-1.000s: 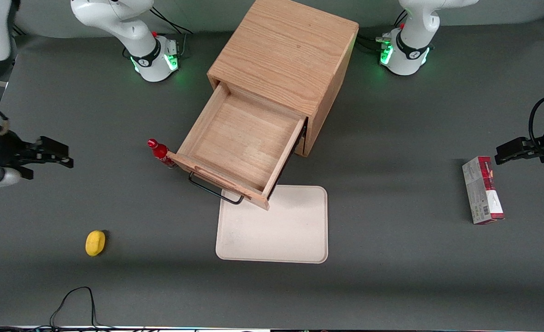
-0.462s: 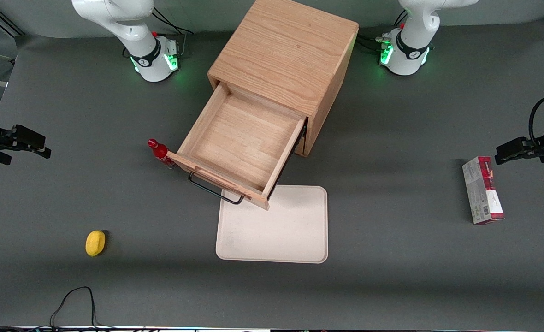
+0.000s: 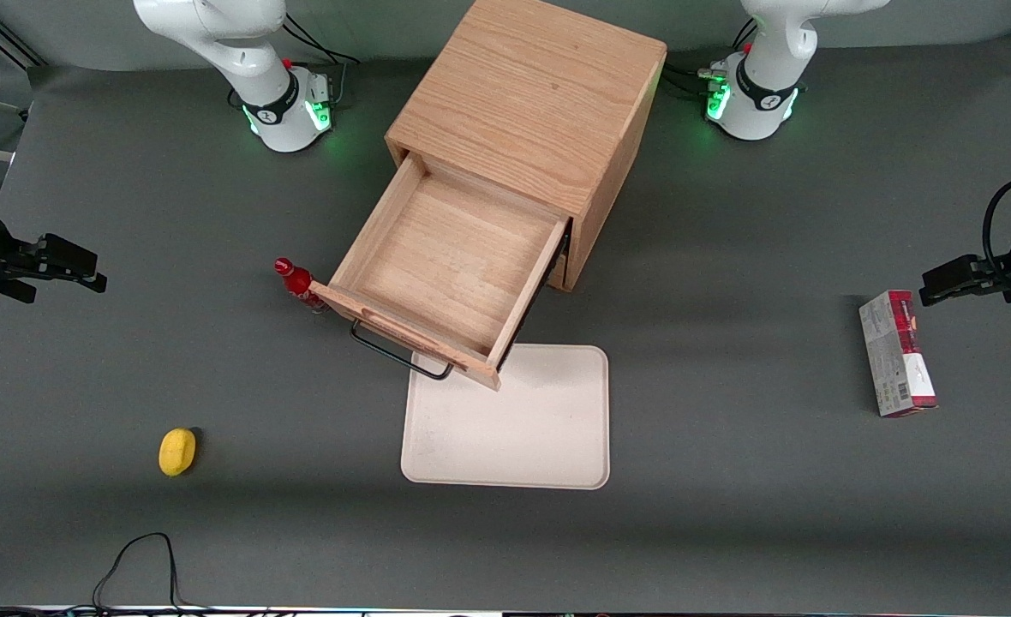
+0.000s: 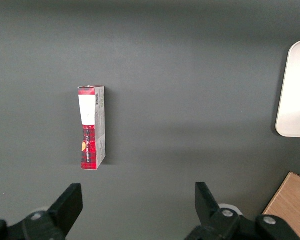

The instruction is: Open upper drawer

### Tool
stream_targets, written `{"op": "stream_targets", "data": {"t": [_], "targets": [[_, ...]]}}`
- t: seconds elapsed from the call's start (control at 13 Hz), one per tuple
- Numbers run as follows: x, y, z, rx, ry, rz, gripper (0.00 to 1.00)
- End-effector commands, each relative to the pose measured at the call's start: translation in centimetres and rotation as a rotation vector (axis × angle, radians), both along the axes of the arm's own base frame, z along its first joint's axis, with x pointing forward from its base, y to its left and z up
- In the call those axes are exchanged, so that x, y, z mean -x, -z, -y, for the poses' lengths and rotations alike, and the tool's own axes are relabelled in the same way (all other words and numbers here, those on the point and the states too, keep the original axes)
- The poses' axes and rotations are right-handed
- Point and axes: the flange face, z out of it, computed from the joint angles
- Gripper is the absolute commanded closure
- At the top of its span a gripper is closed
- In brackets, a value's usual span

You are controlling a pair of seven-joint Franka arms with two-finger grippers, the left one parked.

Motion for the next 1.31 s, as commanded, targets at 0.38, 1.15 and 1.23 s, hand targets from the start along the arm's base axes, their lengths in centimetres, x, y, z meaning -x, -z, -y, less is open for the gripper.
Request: {"op": "stream_targets", "data": {"t": [0.38,1.15,1.23], "targets": [[0.76,-0.22,0.29,0.042,0.022,-0.008,0.0],[1.16,0.21,0.5,0.04,0.055,-0.049,0.0],[1.19,0.24,0.48,0.038,0.055,-0.052,0.0]]}}
